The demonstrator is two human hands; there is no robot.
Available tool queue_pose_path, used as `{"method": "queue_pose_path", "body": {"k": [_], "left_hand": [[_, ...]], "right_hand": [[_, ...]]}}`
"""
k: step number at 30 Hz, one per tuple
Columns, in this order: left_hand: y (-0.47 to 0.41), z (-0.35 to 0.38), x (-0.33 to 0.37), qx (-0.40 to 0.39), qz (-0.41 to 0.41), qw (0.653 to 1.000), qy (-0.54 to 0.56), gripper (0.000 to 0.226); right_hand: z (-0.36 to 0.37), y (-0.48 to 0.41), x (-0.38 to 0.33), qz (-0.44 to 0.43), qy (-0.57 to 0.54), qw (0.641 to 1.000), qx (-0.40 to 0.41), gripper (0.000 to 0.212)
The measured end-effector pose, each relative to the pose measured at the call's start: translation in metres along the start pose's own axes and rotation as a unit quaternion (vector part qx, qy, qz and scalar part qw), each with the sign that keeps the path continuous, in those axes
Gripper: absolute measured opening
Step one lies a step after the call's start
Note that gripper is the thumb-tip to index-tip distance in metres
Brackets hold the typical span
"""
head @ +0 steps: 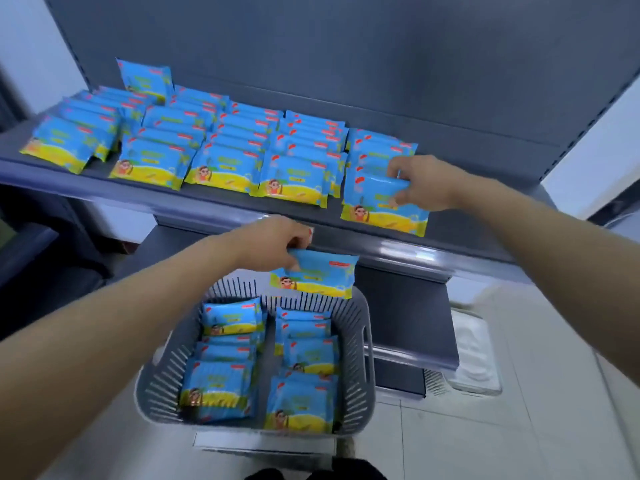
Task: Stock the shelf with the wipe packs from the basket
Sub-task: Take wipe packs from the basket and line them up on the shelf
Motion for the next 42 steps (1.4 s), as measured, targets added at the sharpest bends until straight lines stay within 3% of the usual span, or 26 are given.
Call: {"method": "queue_pose_path", "body": {"k": [5, 9, 14, 18, 23, 27, 33, 42], "left_hand": [[-0.033, -0.056, 0.038, 0.086, 0.039, 0.995, 0.035, 0.022], [-0.063, -0.073, 0.050, 0.109, 0.035, 0.992, 0.048, 0.020], [-0.098, -0.075, 0.049, 0.109, 0.010, 0.992, 0.057, 0.022], [-0.125, -0.075, 0.045, 0.111, -0.009, 0.993, 0.027, 0.022], [-0.155, -0.064, 0.041, 0.102, -0.036, 0.994, 0.021, 0.018], [-0.174, -0.059, 0.039, 0.131, -0.064, 0.989, 0.033, 0.019], [-0.197, -0.052, 0.040, 0.156, -0.065, 0.985, -0.044, 0.050], [-0.177, -0.056, 0.049, 0.253, -0.024, 0.961, -0.107, 0.049]], "right_hand": [[0.006, -0.034, 0.042, 0.033, -0.005, 0.999, 0.004, 0.047], [0.026, -0.053, 0.059, 0.018, -0.003, 0.999, -0.028, 0.049], [0.025, -0.082, 0.074, -0.011, 0.042, 0.999, -0.032, 0.025], [0.017, -0.108, 0.084, -0.019, 0.081, 0.996, 0.001, 0.023], [0.013, -0.126, 0.090, -0.026, 0.036, 0.998, 0.041, 0.047], [0.009, -0.125, 0.099, -0.028, -0.027, 0.997, 0.060, 0.037], [-0.010, -0.101, 0.103, -0.007, -0.078, 0.986, 0.144, 0.032], [-0.010, -0.053, 0.057, -0.040, 0.014, 0.983, 0.177, 0.032]]}}
Point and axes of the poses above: each hand's wrist, its own y-axis away from the middle knuckle, its own z-axis out of the palm, x = y × z, the point moved 6 cm from there along -y, towards the middle knuckle, and after that the axes turned 2 degrees about -z, right-handed, at the moved point
